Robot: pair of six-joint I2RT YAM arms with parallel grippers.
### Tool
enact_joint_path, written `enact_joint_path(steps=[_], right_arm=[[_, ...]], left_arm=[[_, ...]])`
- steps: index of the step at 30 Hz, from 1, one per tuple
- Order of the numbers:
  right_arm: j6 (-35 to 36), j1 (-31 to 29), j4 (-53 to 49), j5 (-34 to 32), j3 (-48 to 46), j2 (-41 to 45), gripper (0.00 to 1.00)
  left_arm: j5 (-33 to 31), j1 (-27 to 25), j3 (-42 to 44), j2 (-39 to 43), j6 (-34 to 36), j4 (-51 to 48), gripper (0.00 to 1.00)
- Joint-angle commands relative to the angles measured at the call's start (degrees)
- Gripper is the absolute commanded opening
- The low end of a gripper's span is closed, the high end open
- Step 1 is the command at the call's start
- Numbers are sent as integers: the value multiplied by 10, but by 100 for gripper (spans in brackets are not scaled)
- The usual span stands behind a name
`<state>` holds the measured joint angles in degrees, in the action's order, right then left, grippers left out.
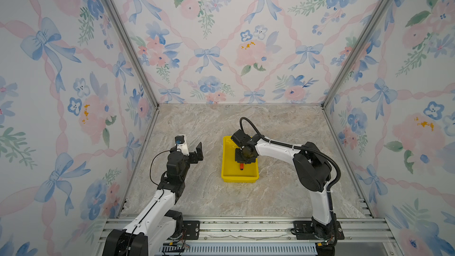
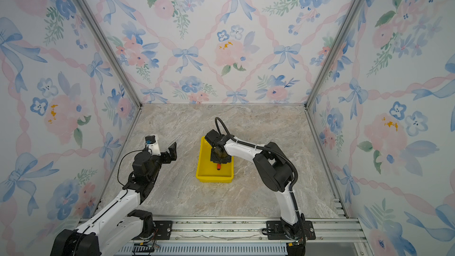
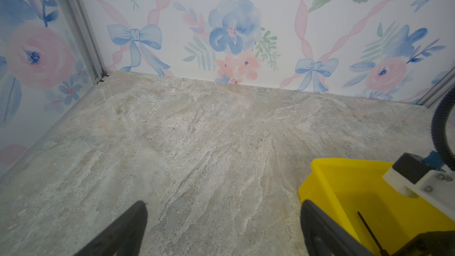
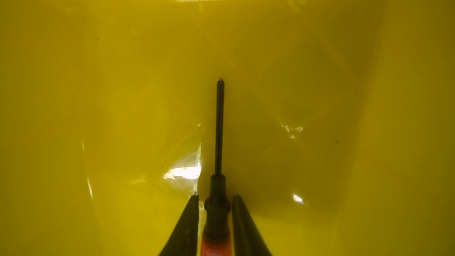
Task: Put the screwdriver in the bin
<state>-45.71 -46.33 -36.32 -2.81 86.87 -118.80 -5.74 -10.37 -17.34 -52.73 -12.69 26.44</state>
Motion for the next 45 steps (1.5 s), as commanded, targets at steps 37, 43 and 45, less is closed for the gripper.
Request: enact_joint_path(steps=[37, 43, 45], right_arm=[[76, -27, -77, -148, -7, 210, 68], [84, -15, -93, -180, -32, 255, 72], [86, -8, -99, -184, -47, 271, 74]], left_arm=[[-6, -25, 7, 19, 20, -10, 97], [-11, -25, 7, 27, 22, -17, 97], [-14, -25, 7, 33, 22, -21, 97]])
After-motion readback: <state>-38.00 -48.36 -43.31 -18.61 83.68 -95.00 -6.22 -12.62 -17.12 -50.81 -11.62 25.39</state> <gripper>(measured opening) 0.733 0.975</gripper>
